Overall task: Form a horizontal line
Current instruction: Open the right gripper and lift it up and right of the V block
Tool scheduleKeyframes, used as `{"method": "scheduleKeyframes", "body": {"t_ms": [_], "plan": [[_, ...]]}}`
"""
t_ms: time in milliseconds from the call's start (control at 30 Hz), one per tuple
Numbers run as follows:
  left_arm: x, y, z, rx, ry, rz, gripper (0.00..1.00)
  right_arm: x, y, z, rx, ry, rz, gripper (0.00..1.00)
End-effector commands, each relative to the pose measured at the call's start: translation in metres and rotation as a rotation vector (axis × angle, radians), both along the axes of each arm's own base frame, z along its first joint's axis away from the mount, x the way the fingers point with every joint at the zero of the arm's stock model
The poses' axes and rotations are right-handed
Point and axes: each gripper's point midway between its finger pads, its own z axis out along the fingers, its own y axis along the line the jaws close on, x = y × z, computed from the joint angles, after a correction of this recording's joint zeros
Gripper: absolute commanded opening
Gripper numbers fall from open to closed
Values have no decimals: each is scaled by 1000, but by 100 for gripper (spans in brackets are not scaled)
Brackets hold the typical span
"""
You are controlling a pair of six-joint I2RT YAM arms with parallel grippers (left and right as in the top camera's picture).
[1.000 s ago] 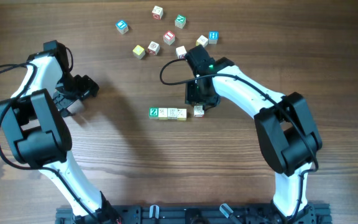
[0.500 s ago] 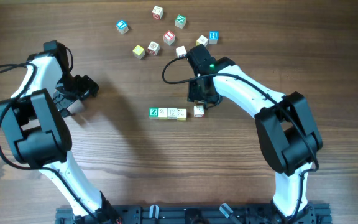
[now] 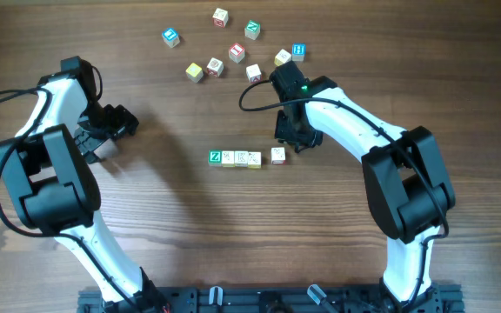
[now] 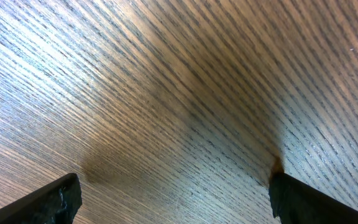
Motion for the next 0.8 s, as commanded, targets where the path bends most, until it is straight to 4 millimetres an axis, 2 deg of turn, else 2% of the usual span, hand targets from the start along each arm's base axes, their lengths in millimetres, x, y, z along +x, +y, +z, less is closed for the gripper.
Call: {"method": "scheduleKeyframes", "body": {"t_ms": [0, 67, 200, 300, 433, 567, 700, 767], "plan": [[-8, 6, -10, 23, 38, 3, 100, -9, 2, 1, 18, 34, 23, 35], [-8, 6, -10, 23, 38, 3, 100, -13, 1, 1, 13, 50, 24, 36], [-8, 6, -10, 23, 38, 3, 100, -21, 15, 1, 97, 97, 33, 36], [-8, 6, -10, 23, 38, 4, 100, -30, 12, 1, 83, 133, 31, 37], [-8, 6, -10, 23, 38, 3, 100, -30, 11, 1, 81, 135, 32, 40], [-8, 6, -10, 23, 38, 3, 100, -22, -12, 0, -52, 82, 22, 40], [-8, 6, -10, 23, 38, 3, 100, -26, -20, 1, -93, 96, 22, 29], [-8, 6, -10, 23, 38, 3, 100, -29, -21, 1, -96, 107, 22, 17]]}}
